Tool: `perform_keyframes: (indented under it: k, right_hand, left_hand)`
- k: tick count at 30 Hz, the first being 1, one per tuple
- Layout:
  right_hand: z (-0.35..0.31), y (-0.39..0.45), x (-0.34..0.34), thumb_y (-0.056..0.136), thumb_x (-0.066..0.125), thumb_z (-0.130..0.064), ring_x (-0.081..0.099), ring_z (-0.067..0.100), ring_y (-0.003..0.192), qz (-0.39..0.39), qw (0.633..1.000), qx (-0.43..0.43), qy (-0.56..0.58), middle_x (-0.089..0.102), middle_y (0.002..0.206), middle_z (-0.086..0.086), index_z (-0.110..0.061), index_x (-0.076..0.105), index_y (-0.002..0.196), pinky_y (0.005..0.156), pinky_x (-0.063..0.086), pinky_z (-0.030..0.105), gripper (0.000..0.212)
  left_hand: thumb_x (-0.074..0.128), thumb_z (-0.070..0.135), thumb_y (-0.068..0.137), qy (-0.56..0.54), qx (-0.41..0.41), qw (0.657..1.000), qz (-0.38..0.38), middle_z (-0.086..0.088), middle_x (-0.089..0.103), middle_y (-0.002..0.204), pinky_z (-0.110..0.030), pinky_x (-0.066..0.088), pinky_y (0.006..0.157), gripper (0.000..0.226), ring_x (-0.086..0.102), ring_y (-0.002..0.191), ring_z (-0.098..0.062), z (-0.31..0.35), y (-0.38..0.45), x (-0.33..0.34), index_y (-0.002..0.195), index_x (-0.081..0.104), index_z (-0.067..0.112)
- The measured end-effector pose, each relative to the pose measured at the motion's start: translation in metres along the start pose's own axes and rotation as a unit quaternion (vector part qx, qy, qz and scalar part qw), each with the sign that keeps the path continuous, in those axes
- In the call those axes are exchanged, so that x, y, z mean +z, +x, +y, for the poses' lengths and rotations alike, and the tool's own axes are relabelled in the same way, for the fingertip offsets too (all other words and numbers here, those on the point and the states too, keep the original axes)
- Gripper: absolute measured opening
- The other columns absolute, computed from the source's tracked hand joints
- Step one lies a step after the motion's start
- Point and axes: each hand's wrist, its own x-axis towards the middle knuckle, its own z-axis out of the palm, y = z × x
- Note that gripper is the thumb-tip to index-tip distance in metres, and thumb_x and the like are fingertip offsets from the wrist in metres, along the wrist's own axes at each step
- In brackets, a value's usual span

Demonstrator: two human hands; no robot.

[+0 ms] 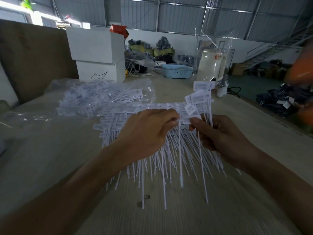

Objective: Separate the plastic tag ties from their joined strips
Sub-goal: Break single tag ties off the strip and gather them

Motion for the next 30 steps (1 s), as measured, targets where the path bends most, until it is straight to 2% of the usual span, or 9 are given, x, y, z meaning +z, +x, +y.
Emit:
perform_keyframes:
  k: [4, 7, 10, 13, 17, 21, 23, 26, 30]
  right_hand:
    - [-0.004, -0.001, 0.003, 0.094, 0.052, -0.038, 0.036, 0.005, 0.046, 0.026, 0.986, -0.074, -0.149, 0.043, 0.053, -0.006, -0.011, 0.063, 0.077, 0.048, 0.029, 0.018, 0.034]
    - [-0.006, -0.002, 0.004, 0.094, 0.051, -0.039, 0.042, 0.005, 0.047, 0.032, 0.972, -0.098, -0.209, 0.046, 0.054, -0.010, -0.018, 0.062, 0.074, 0.050, 0.030, 0.014, 0.030]
    - [-0.004, -0.002, 0.003, 0.089, 0.054, -0.049, 0.032, 0.009, 0.046, 0.024, 0.995, -0.042, -0.090, 0.039, 0.053, -0.005, -0.004, 0.061, 0.076, 0.046, 0.028, 0.023, 0.048]
    - [0.000, -0.002, 0.001, 0.086, 0.059, -0.051, 0.028, 0.010, 0.046, -0.021, 0.999, 0.023, -0.013, 0.037, 0.054, -0.004, 0.010, 0.053, 0.080, 0.045, 0.026, 0.023, 0.061]
    - [0.001, 0.000, -0.003, 0.088, 0.063, -0.040, 0.021, 0.010, 0.047, -0.064, 0.995, 0.058, 0.047, 0.029, 0.057, -0.004, -0.012, 0.049, 0.070, 0.044, 0.024, 0.021, 0.036]
    - [0.000, 0.001, -0.007, 0.089, 0.062, -0.038, 0.016, 0.011, 0.050, -0.084, 0.983, 0.103, 0.131, 0.020, 0.062, -0.003, -0.007, 0.063, 0.086, 0.044, 0.015, 0.024, 0.031]
    - [-0.001, 0.001, -0.006, 0.091, 0.059, -0.036, 0.015, 0.011, 0.051, -0.093, 0.976, 0.116, 0.159, 0.019, 0.063, -0.003, -0.012, 0.066, 0.084, 0.043, 0.015, 0.023, 0.026]
    - [-0.002, 0.001, -0.004, 0.094, 0.054, -0.038, 0.016, 0.012, 0.052, -0.093, 0.978, 0.117, 0.147, 0.023, 0.062, -0.002, -0.016, 0.052, 0.071, 0.043, 0.018, 0.023, 0.032]
    - [-0.003, -0.001, 0.000, 0.094, 0.049, -0.042, 0.023, 0.013, 0.051, -0.081, 0.984, 0.113, 0.107, 0.029, 0.064, 0.001, -0.018, 0.040, 0.069, 0.046, 0.024, 0.023, 0.035]
  left_hand:
    - [0.049, 0.021, 0.102, -0.075, -0.031, 0.997, -0.012, 0.019, 0.061, 0.068, -0.037, 0.051, 0.063, 0.023, 0.058, 0.063, -0.008, -0.006, 0.001, 0.004, 0.088, 0.067, 0.023]
    - [0.052, 0.015, 0.101, -0.147, -0.047, 0.988, -0.001, 0.016, 0.062, 0.062, -0.038, 0.051, 0.061, 0.028, 0.061, 0.056, -0.014, -0.008, 0.000, 0.006, 0.077, 0.067, 0.018]
    - [0.053, 0.011, 0.100, -0.210, -0.058, 0.976, 0.010, 0.009, 0.066, 0.068, -0.033, 0.052, 0.059, 0.022, 0.062, 0.055, -0.015, -0.006, 0.003, 0.007, 0.085, 0.069, 0.013]
    - [0.051, 0.012, 0.101, -0.249, -0.082, 0.965, 0.019, 0.006, 0.068, 0.071, -0.027, 0.051, 0.057, 0.019, 0.063, 0.056, -0.014, -0.005, 0.005, 0.009, 0.093, 0.068, 0.015]
    - [0.050, 0.012, 0.102, -0.271, -0.090, 0.958, 0.013, 0.003, 0.068, 0.072, -0.027, 0.050, 0.056, 0.020, 0.063, 0.056, -0.018, -0.006, 0.005, 0.013, 0.095, 0.067, 0.019]
    - [0.048, 0.012, 0.102, -0.311, -0.089, 0.945, 0.040, 0.001, 0.068, 0.073, -0.023, 0.045, 0.054, 0.020, 0.062, 0.054, -0.020, -0.005, 0.006, 0.016, 0.101, 0.065, 0.023]
    - [0.049, 0.011, 0.103, -0.304, -0.088, 0.947, 0.046, 0.001, 0.068, 0.073, -0.023, 0.045, 0.054, 0.021, 0.062, 0.054, -0.020, -0.007, 0.006, 0.017, 0.106, 0.065, 0.024]
    - [0.047, 0.009, 0.103, -0.300, -0.079, 0.950, 0.047, 0.000, 0.066, 0.074, -0.020, 0.044, 0.054, 0.023, 0.061, 0.052, -0.021, -0.007, 0.005, 0.019, 0.109, 0.064, 0.024]
    - [0.047, 0.005, 0.102, -0.290, -0.082, 0.952, 0.050, -0.001, 0.064, 0.073, -0.024, 0.043, 0.054, 0.029, 0.056, 0.052, -0.018, -0.005, 0.004, 0.018, 0.107, 0.067, 0.025]
